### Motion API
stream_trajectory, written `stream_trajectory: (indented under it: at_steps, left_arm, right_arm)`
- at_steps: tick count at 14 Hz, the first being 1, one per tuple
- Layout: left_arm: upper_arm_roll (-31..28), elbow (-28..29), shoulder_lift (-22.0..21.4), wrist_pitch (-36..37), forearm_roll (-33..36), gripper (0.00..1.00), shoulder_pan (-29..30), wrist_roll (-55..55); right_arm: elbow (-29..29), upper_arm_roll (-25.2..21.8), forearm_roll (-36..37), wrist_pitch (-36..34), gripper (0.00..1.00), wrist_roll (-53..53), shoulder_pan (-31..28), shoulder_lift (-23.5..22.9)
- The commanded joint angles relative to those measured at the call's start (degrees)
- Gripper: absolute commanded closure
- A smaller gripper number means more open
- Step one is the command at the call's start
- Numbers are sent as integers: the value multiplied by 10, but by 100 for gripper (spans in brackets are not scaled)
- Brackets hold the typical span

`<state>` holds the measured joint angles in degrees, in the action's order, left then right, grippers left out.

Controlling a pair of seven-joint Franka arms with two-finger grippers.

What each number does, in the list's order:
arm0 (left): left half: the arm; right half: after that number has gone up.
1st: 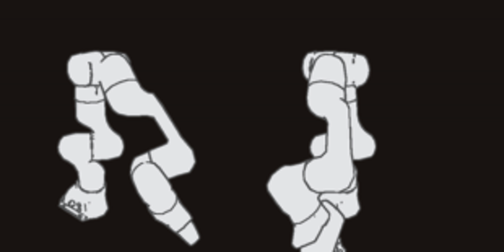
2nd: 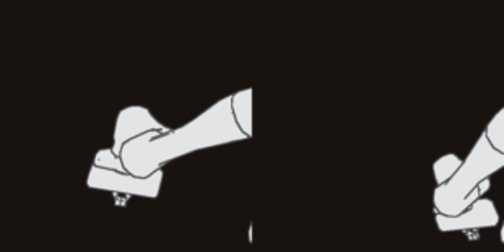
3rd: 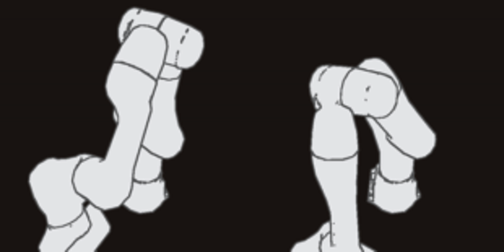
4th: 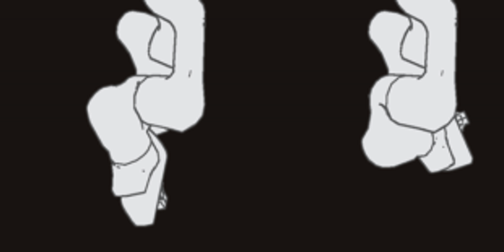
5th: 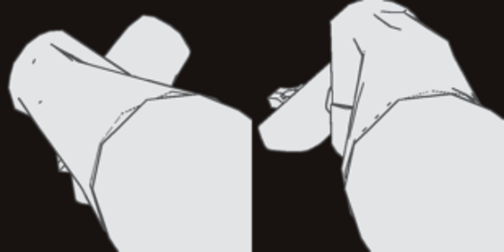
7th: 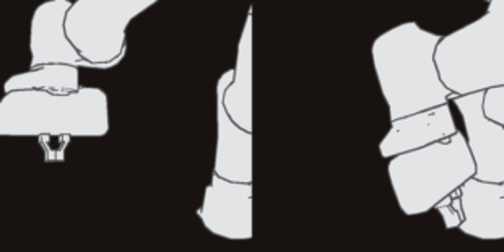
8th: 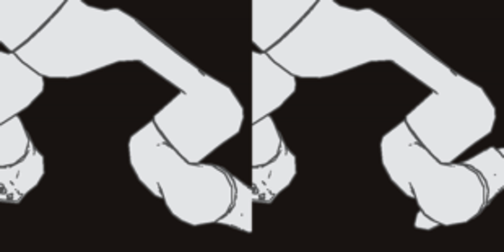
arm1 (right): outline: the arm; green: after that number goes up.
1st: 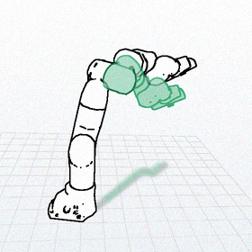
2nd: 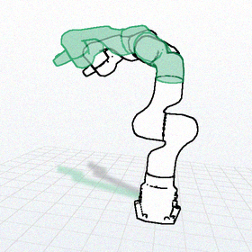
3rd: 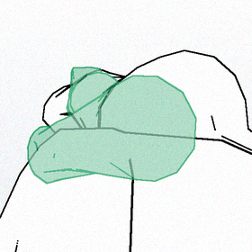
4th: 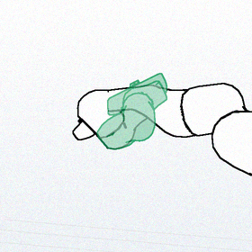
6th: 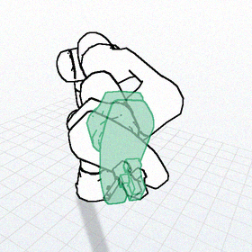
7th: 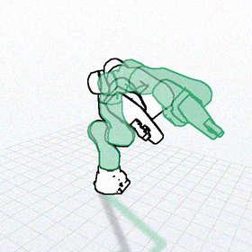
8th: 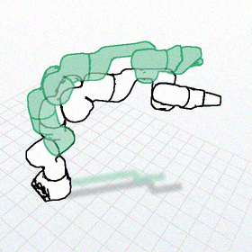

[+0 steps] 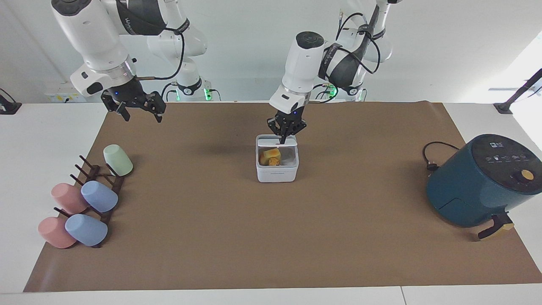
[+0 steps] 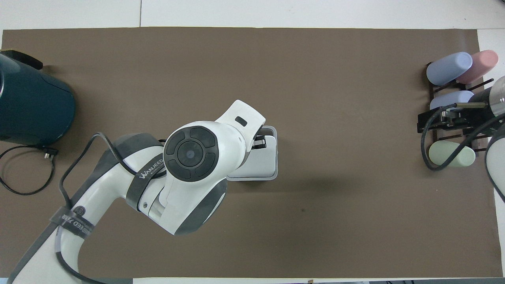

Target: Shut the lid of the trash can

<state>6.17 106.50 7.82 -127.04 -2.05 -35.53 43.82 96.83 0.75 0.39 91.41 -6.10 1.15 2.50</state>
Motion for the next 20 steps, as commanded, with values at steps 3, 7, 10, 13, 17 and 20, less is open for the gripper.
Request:
stream_trajectory:
  at_steps: [3,7,10,13,17,20]
  left_arm:
    - [2,-11,35,-32,-8,100,9,3]
    - [2,-10,49,-51,-7,100,9,3]
    - [2,-6,57,-66,-6,100,9,3]
    - [2,-5,62,-67,-4,100,9,3]
    - [2,1,73,-76,-1,100,7,3]
    - [2,13,77,-89,4,100,1,4]
  right_arm:
    - [6,0,-4,3,0,12,-3,6]
    - [7,0,-4,3,0,13,-3,6]
    - [6,0,-4,3,0,13,-3,6]
    - [7,0,-4,3,0,12,-3,6]
    - [6,0,-4,3,0,12,-3,6]
    - [7,0,-4,3,0,12,-3,6]
